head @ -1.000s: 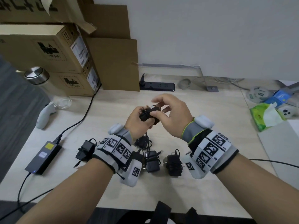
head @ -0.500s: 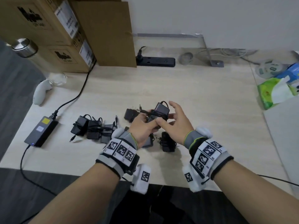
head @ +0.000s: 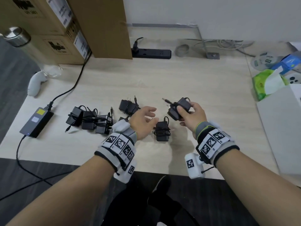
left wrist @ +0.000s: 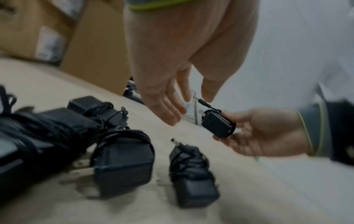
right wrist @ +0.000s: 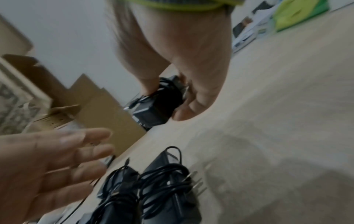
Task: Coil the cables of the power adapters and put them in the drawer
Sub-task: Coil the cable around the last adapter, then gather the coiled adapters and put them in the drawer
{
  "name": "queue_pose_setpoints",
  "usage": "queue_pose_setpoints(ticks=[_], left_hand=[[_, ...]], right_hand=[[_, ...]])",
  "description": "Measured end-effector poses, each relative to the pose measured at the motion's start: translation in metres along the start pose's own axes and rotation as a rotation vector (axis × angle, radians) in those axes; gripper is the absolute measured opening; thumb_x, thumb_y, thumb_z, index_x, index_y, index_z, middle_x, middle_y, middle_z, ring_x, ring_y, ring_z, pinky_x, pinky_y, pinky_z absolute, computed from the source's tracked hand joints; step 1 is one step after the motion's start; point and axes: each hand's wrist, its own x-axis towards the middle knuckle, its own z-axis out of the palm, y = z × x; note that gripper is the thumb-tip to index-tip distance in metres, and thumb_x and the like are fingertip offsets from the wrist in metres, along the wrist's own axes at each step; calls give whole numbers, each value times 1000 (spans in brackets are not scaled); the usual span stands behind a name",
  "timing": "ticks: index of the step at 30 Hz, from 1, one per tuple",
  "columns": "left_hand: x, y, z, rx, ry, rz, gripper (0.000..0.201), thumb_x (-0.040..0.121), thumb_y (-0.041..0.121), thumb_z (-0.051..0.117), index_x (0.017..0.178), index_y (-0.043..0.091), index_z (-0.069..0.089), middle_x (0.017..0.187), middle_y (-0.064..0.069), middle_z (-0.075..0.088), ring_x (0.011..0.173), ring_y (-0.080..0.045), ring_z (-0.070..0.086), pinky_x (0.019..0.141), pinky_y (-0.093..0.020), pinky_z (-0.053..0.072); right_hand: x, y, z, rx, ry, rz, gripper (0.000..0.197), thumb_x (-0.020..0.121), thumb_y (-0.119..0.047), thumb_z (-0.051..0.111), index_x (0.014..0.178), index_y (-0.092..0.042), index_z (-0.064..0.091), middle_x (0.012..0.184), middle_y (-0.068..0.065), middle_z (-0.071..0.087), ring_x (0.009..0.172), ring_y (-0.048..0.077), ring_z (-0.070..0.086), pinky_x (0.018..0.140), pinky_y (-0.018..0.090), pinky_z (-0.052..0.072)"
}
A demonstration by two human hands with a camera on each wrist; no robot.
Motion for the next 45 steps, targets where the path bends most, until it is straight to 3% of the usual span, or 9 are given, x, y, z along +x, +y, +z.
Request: queue_pose_setpoints(ticks=[3, 6, 16, 22, 26, 29, 32, 39, 45], left_hand=[[-6, -7, 6, 240, -8, 127, 35, 89, 25, 65, 124, 23, 59, 114, 3, 62, 100, -13, 61, 91, -32, 49], [-12, -13, 17, 391, -55, 268, 34, 87, 24, 67, 120, 18, 62, 114, -2, 62, 106, -19, 57, 91, -28, 43], [-28, -31, 33, 502, -170, 461, 22, 88, 24, 66, 107, 13, 66, 101, -3, 62, 94, -22, 57, 81, -31, 44], [-28, -51, 44, 678, -345, 418, 37, 88, 31, 62, 123, 19, 57, 120, -2, 55, 112, -25, 49, 95, -36, 41], [-33, -61, 50, 784, -394, 444, 45, 86, 38, 61, 128, 23, 51, 127, -2, 48, 111, -30, 50, 90, -45, 47], [-35, -60, 54, 830, -420, 505, 44, 89, 38, 59, 130, 24, 49, 128, -1, 47, 108, -28, 53, 86, -37, 46], [-40, -57, 59, 835, -464, 605, 44, 90, 38, 58, 131, 23, 49, 128, -1, 48, 106, -24, 53, 79, -29, 33], [-51, -49, 92, 742, -526, 672, 48, 84, 31, 67, 128, 19, 54, 122, -8, 50, 108, -31, 49, 91, -43, 45], [-60, -47, 114, 822, -551, 565, 52, 86, 39, 63, 132, 25, 45, 126, -3, 45, 113, -26, 43, 91, -42, 46]], right_hand=[[10, 12, -3, -1, 113, 89, 41, 80, -33, 71, 110, -27, 45, 108, 11, 64, 91, 33, 68, 66, 38, 58], [25, 32, -4, -75, 160, 113, 55, 54, -55, 69, 100, -34, 47, 102, 2, 65, 90, 30, 68, 82, 48, 56], [22, 50, 8, -241, 139, 124, 38, 78, -34, 72, 106, -24, 50, 104, 3, 60, 95, 28, 61, 88, 45, 54], [15, 52, 9, -284, 135, 120, 48, 75, -43, 68, 115, -29, 45, 107, 2, 61, 96, 27, 62, 88, 44, 54], [4, 54, 8, -267, 204, 92, 56, 78, -43, 67, 126, -28, 43, 115, 4, 57, 100, 23, 58, 90, 34, 48], [-15, 62, 0, -253, 272, 84, 45, 86, -34, 65, 125, -24, 46, 118, 1, 51, 96, 14, 51, 81, 24, 38], [-37, 78, -9, -286, 332, 85, 39, 88, -33, 63, 123, -25, 48, 123, 0, 51, 96, 14, 49, 80, 26, 39], [-88, 123, -57, -444, 423, 150, 15, 87, -37, 62, 93, -24, 60, 83, -9, 60, 78, 15, 57, 73, 22, 38], [-109, 142, -86, -672, 292, 146, 29, 86, -47, 60, 77, -19, 64, 71, -8, 62, 68, 17, 56, 66, 24, 40]])
